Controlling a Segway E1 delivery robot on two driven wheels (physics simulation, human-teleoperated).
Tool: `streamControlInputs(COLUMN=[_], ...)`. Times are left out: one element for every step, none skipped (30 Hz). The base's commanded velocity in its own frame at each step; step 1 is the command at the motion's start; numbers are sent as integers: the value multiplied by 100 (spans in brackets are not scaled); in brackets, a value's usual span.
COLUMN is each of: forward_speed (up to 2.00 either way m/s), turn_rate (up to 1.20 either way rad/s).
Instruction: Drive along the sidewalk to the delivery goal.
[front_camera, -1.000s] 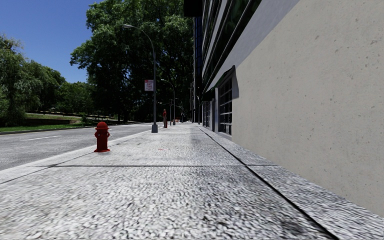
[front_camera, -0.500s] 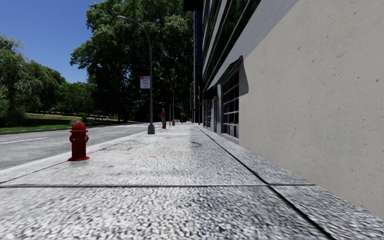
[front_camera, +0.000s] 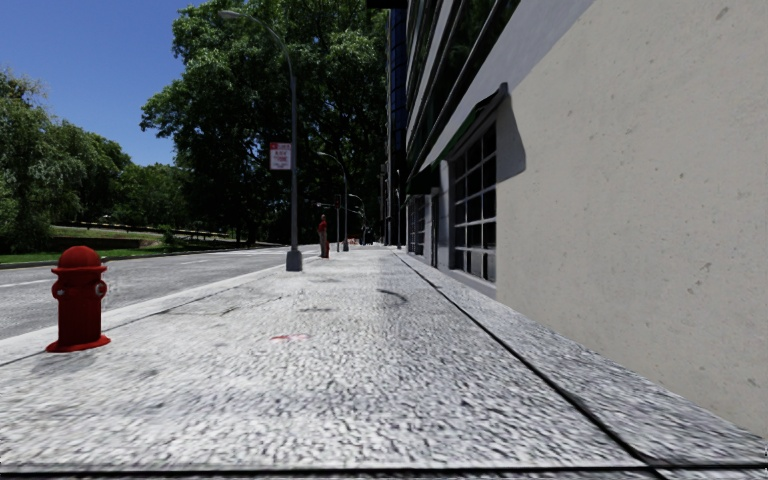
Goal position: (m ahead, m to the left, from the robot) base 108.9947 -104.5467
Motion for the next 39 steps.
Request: streamControlInputs(forward_speed=[200, 200, 200, 200, 200, 200, 200, 200, 200, 200, 200, 200, 200, 200, 200, 200, 200, 200, 200, 200, 200, 200, 200, 200, 200, 200, 200, 200, 200, 200, 200, 200, 200, 200, 200, 200, 200, 200, 200], turn_rate=[0, 0, 0, 0, 0, 0, 0, 0, 0, 0, 0, 0, 0, 0, 0, 0, 0, 0, 0, 0, 0, 0, 0, 0, 0, 0, 0, 0, 0, 0, 0, 0, 0, 0, 0, 0, 0, 0, 0])
